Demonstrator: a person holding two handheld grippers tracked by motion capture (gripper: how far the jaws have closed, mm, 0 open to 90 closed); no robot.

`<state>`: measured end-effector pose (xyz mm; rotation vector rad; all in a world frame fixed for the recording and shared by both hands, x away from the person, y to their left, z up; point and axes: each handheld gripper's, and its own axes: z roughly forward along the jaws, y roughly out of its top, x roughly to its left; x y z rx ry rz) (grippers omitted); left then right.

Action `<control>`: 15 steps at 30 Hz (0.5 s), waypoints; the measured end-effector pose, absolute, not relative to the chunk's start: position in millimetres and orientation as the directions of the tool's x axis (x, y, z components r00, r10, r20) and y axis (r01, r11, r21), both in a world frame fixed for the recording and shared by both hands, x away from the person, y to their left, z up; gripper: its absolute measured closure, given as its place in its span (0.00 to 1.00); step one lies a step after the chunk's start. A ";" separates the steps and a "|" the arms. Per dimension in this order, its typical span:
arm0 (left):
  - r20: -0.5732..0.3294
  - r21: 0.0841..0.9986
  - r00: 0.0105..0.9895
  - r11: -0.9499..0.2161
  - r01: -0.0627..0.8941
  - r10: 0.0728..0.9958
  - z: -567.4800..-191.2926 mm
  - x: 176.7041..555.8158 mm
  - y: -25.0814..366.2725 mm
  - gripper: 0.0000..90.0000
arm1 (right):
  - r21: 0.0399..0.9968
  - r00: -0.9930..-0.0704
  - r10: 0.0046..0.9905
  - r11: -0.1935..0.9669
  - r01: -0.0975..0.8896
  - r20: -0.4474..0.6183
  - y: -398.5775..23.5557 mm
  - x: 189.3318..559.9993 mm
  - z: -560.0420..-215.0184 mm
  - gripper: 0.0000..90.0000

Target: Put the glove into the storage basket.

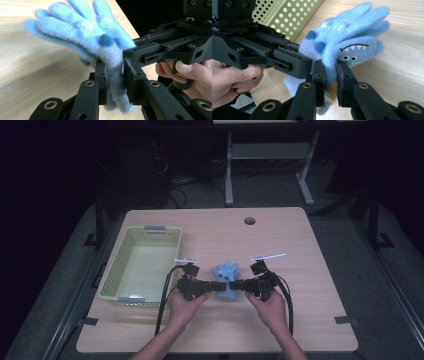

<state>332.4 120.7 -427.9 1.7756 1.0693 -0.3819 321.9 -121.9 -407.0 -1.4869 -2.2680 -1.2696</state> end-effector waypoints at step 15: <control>-0.663 0.593 0.567 -0.120 0.796 0.489 -410.4 337.7 135.0 0.82 | 0.579 -0.532 0.677 0.187 0.793 0.509 -108.1 330.9 -386.9 0.88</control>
